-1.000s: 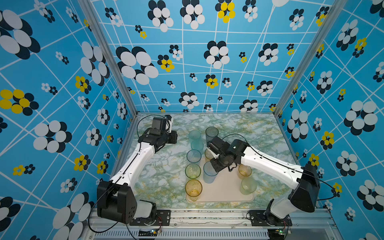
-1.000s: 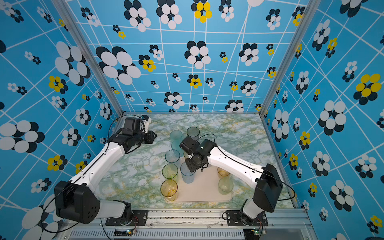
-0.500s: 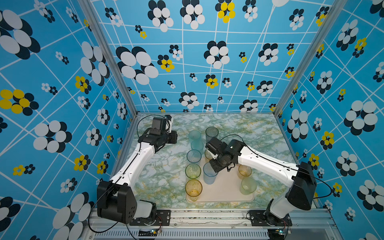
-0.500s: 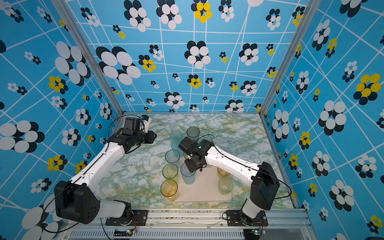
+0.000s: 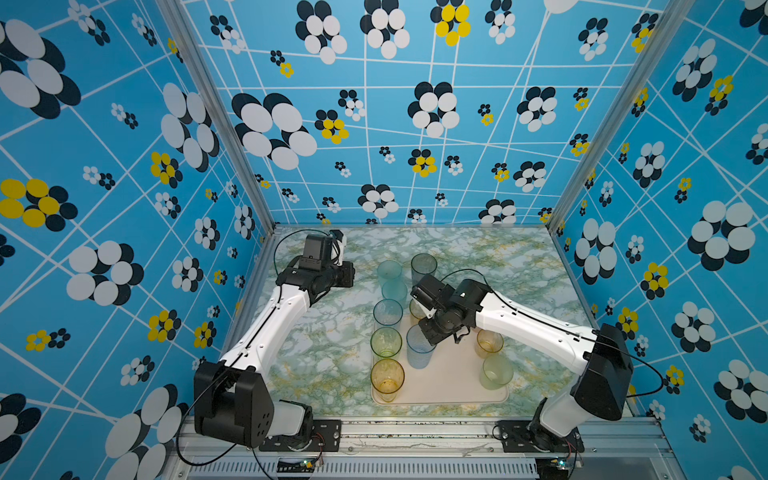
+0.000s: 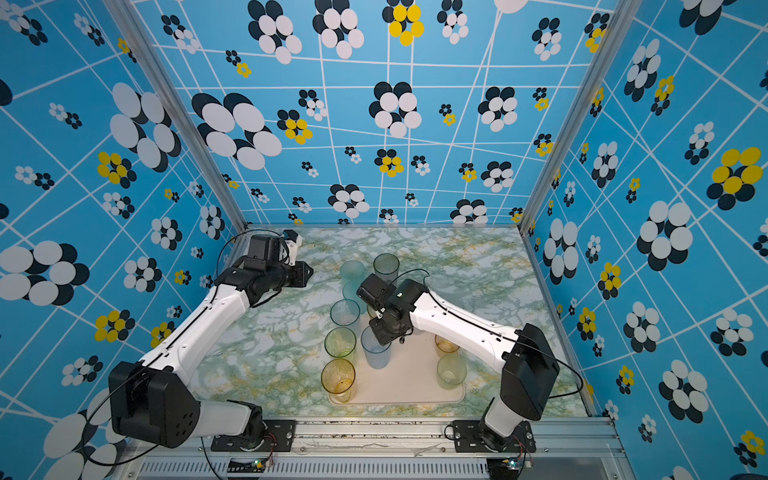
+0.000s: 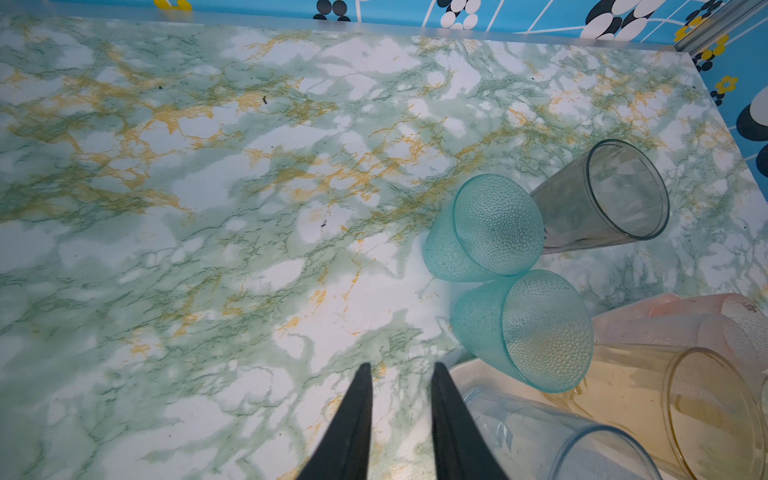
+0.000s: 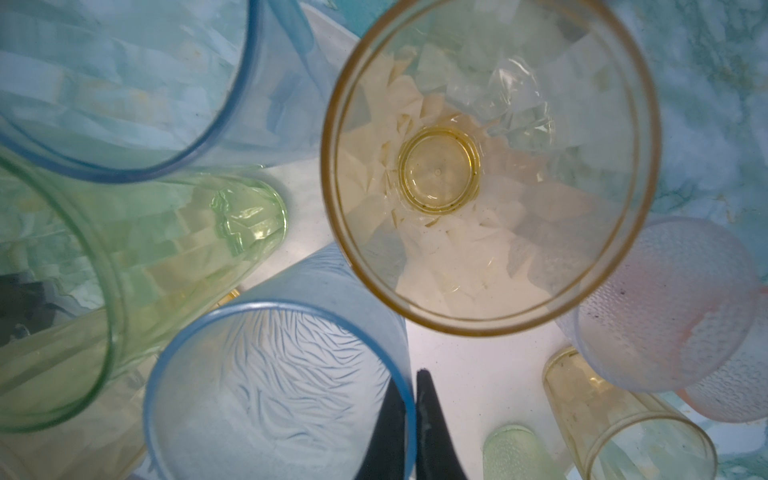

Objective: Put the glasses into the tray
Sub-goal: 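Open the right gripper to release the light-blue cup on the tray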

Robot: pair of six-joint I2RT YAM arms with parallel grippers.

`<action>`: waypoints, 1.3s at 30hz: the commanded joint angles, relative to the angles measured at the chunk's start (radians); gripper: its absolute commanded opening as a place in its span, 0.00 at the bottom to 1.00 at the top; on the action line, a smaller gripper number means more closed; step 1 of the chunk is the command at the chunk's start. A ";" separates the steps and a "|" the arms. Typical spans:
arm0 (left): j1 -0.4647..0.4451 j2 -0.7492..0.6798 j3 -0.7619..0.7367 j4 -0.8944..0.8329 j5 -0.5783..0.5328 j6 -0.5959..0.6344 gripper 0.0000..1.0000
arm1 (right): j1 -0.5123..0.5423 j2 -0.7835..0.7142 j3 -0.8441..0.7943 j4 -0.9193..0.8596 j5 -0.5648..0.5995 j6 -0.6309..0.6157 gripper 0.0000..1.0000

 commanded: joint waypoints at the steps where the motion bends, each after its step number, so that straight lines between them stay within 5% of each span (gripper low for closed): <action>1: 0.002 0.001 0.017 -0.018 -0.009 0.018 0.27 | 0.007 0.012 0.000 0.004 -0.001 0.012 0.08; 39: -0.008 0.015 0.000 -0.009 -0.021 0.015 0.27 | 0.007 -0.098 0.004 0.040 -0.030 0.018 0.25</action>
